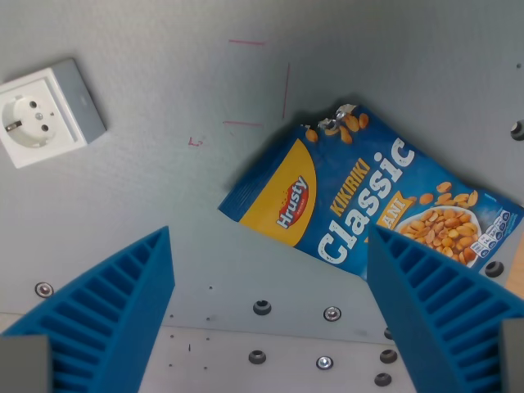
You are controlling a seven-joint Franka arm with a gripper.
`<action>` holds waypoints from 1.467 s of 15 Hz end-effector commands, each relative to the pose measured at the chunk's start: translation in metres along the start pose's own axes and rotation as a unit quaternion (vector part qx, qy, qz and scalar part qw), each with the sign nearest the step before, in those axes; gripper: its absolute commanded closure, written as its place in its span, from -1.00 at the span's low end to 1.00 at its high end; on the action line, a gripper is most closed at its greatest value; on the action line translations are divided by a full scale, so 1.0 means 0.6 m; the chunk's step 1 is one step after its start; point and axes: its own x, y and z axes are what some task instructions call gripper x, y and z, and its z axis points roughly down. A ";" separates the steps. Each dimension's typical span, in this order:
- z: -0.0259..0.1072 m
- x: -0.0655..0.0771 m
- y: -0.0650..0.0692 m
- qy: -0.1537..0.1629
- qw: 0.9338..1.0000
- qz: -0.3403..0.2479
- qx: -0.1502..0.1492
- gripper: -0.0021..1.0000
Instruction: Rotate around gripper negative x
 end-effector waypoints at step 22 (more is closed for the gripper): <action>-0.002 0.000 0.000 0.002 0.989 0.000 -0.146 -1.00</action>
